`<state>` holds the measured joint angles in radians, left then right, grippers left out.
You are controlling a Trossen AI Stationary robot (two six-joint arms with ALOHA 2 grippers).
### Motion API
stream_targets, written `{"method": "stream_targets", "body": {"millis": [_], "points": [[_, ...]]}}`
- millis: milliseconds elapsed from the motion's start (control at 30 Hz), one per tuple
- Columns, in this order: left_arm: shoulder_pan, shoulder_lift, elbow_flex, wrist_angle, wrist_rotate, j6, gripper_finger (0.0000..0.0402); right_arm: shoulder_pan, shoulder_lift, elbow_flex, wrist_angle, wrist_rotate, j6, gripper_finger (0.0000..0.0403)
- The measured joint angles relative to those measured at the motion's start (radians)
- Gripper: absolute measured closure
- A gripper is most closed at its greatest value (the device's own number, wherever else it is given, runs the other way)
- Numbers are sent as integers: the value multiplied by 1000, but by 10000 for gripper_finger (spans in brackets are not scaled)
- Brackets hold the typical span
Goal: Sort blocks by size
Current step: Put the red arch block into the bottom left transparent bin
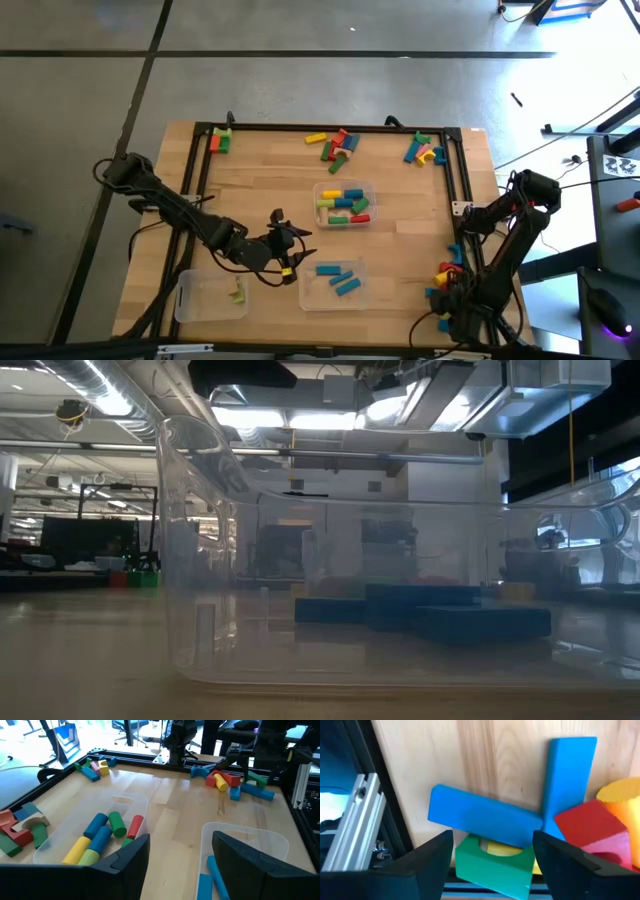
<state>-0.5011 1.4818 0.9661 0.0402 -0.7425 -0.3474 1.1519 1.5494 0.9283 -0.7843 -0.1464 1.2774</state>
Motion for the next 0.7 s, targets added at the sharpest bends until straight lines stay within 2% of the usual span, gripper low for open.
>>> {"method": "stream_targets", "body": {"millis": [233, 533, 700], "points": [[0, 0, 0, -6, 0, 0, 192, 0, 43, 0, 28, 39, -32, 130], [0, 0, 0, -4, 0, 0, 192, -1, 85, 0, 25, 158, -56, 130], [0, 0, 0, -1, 0, -1, 192, -43, 83, 0, 23, 180, -54, 130]]}}
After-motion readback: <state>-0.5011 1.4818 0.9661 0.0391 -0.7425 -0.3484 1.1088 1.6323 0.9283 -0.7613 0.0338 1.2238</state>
